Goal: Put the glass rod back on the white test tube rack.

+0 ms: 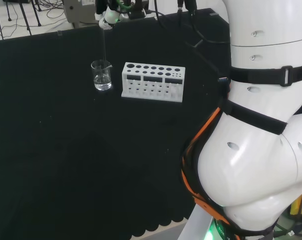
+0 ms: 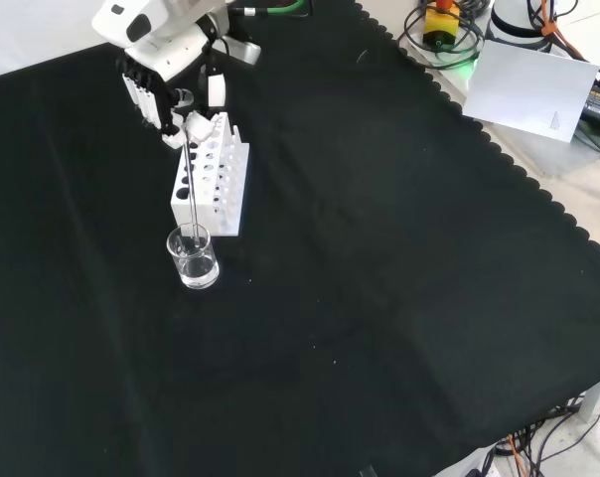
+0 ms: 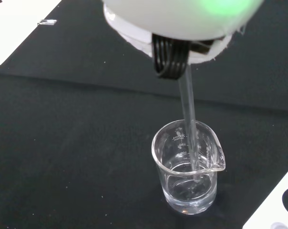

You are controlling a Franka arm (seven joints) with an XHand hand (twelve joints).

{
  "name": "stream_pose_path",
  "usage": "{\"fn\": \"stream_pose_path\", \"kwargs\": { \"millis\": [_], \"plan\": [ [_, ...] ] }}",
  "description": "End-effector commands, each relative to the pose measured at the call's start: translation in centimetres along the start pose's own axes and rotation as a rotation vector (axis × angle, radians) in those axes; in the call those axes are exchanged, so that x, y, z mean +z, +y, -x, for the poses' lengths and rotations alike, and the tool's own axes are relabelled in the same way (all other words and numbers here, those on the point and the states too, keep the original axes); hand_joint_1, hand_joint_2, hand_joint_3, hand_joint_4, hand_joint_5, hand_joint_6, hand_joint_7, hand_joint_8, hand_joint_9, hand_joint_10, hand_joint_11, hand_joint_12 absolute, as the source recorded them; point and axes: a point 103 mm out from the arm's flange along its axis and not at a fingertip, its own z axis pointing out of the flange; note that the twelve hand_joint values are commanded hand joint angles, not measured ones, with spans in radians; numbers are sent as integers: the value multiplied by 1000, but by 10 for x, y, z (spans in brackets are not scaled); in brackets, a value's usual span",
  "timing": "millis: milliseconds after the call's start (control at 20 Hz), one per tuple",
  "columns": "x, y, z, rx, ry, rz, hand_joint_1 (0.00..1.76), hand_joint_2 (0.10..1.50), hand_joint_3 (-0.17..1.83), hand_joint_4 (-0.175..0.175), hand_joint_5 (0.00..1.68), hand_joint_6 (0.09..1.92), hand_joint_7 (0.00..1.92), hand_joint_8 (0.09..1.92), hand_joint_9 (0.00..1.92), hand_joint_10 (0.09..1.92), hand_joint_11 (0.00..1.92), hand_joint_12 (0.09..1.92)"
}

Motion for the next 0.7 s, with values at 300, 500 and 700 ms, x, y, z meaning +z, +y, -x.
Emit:
{"fn": "stream_pose_path", "kwargs": {
  "millis": [300, 500, 700],
  "plan": [
    [-2, -4, 5, 12, 24, 22, 1331, 560, 815, -175, 1347, 329, 1352, 872, 1846, 750, 1441, 981],
    [-10, -7, 4, 19, 29, 37, 1331, 560, 815, -175, 1347, 329, 1352, 872, 1846, 750, 1441, 981],
    [-19, -12, 2, 22, 29, 52, 1331, 560, 816, -175, 1347, 330, 1352, 872, 1846, 750, 1440, 981]
  ]
}}
